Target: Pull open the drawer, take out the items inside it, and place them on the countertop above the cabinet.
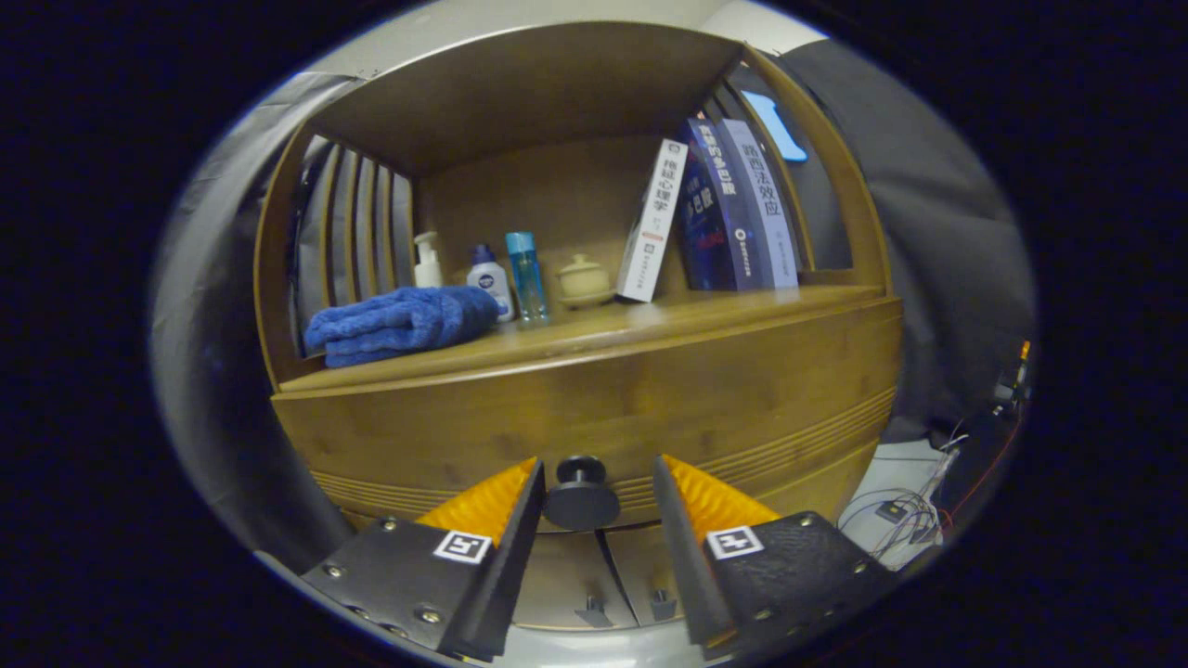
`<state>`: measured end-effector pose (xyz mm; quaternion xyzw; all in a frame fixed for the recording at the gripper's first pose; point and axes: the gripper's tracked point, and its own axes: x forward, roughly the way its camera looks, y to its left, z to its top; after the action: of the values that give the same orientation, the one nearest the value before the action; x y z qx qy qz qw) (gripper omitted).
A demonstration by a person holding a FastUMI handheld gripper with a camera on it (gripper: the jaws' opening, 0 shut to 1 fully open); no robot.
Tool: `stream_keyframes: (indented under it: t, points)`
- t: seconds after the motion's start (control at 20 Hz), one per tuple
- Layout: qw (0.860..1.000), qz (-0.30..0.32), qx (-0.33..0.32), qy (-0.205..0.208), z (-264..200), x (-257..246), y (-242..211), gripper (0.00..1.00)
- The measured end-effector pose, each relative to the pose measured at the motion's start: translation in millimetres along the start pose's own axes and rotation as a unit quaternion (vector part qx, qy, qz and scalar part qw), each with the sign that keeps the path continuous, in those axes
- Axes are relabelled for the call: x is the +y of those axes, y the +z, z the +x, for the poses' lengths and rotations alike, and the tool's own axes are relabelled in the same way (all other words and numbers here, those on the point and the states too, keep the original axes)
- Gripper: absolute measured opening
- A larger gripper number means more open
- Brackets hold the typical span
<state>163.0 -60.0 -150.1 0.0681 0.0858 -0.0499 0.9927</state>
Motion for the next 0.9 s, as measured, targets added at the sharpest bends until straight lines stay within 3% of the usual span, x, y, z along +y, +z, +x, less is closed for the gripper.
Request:
stream_keyframes:
  t: [0.1,0.25,0.45,0.9]
  points:
    - [1.0,-0.002,0.001,0.019,7.3,10.4,-2.8,0.68]
    - [1.0,-0.021,-0.002,0.009,8.5,7.5,-4.5,0.46]
    - [1.0,-0.007,-0.003,-0.003,6.6,8.1,-5.8,0.36]
    - [0.999,-0.04,-0.005,0.005,-19.1,10.0,-10.2,0.32]
